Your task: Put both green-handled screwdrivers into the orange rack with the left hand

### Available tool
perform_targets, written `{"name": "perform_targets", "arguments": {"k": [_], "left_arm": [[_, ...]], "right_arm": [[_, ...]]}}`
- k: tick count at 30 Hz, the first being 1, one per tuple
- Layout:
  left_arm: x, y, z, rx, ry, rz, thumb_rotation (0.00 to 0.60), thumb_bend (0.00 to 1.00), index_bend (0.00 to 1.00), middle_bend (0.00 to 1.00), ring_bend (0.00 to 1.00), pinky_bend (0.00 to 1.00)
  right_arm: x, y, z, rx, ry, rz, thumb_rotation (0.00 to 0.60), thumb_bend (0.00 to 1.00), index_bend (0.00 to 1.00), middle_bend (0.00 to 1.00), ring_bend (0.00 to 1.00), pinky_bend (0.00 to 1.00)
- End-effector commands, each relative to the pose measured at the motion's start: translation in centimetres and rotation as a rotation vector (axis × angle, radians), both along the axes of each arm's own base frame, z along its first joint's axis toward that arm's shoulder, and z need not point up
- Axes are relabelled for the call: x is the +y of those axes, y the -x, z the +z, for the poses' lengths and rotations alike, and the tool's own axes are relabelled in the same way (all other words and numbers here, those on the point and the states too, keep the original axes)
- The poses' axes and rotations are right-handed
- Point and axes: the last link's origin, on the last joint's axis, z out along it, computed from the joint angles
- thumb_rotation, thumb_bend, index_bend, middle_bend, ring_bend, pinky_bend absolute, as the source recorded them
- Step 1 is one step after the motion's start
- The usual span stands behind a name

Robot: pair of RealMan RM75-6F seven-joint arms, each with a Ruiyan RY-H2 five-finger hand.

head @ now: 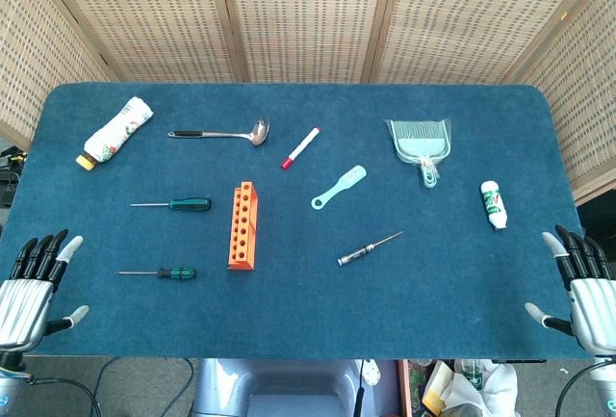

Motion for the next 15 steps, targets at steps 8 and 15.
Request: {"name": "perform_targets", "arguments": {"k": [8, 15], "left_arm": [[0.7, -0.2, -1.4, -0.033, 0.089, -0.02, 0.6, 0.0, 0.0, 0.0, 0.0, 0.0], [5.2, 0.3, -5.3, -0.055, 0.229, 0.024, 0.6, 0.0, 0.09, 0.0, 0.0, 0.0]], "right_arm": [[0.0, -0.1, 0.2, -0.021, 0.005, -0.006, 0.6, 0.0, 0.05, 0.0, 0.0, 0.0], [-0.3, 0.3, 0.4, -0.035, 0.007, -0.023, 0.6, 0.0, 0.05, 0.0, 0.0, 0.0]]}}
